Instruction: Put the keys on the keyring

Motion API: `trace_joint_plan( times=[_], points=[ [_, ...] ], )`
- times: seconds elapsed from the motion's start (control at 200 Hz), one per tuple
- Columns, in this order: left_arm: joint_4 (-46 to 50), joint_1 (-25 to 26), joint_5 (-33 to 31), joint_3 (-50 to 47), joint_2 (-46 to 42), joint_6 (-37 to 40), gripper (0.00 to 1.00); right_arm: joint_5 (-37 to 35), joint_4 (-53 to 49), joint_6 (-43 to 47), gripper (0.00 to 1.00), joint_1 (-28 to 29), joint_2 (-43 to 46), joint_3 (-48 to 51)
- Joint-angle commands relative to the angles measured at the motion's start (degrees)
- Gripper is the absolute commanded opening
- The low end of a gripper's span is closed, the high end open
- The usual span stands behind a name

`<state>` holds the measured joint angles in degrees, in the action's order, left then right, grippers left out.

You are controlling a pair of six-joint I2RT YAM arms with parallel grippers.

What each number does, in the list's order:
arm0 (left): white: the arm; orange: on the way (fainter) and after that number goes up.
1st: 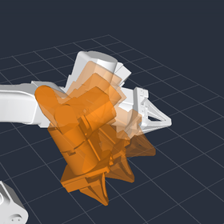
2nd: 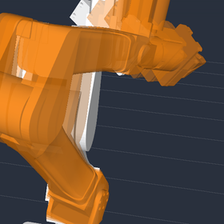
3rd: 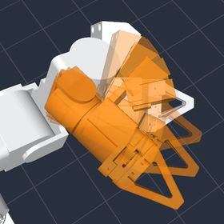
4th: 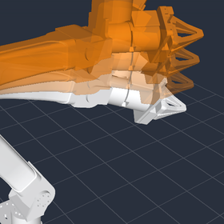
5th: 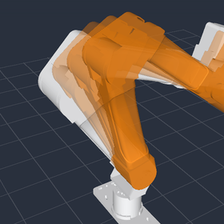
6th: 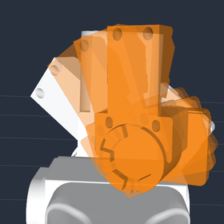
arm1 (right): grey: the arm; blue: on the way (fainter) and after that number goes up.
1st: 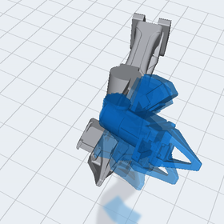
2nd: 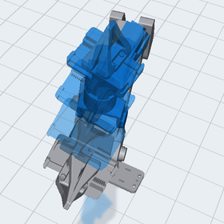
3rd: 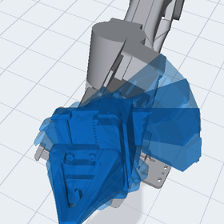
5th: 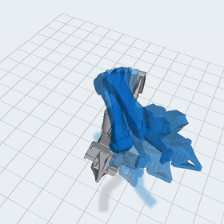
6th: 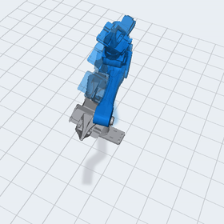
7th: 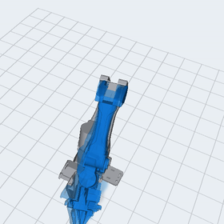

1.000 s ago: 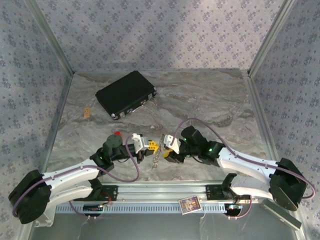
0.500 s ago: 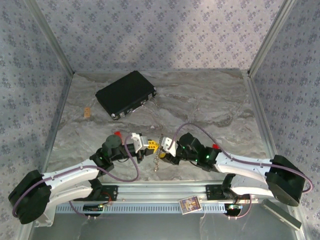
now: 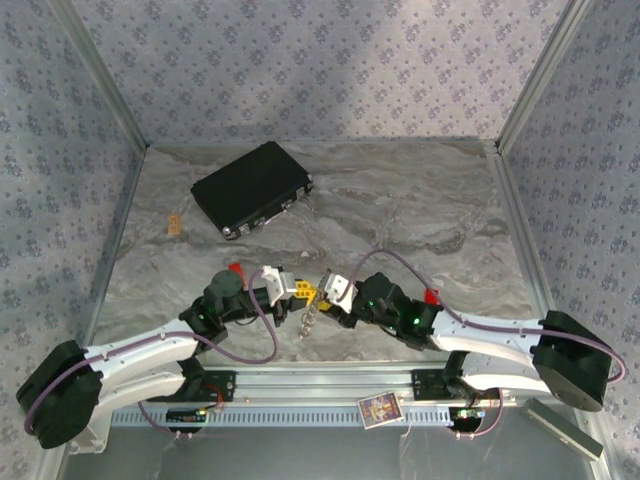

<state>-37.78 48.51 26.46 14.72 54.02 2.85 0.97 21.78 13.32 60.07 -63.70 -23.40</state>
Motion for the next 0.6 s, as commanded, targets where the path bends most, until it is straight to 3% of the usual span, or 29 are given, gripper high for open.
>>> trace_joint_plan(
  times=[0.0,0.415,0.465,0.595],
  points=[
    [-4.4,0.2,-0.4,0.0,-1.4,-0.7,0.00,-1.9,1.6,1.5,0.28,0.5,2.0,0.5],
    [-4.1,0.2,-0.3,0.0,-1.4,-0.6,0.00,-2.1,1.7,2.3,0.10,0.8,2.8,0.3],
    [-4.2,0.2,-0.4,0.0,-1.4,-0.5,0.00,-2.1,1.7,2.3,0.10,0.7,2.7,0.3],
    [-4.3,0.1,-0.2,0.0,-1.4,-0.5,0.00,-1.5,2.1,1.7,0.27,0.8,1.5,0.1]
  ],
)
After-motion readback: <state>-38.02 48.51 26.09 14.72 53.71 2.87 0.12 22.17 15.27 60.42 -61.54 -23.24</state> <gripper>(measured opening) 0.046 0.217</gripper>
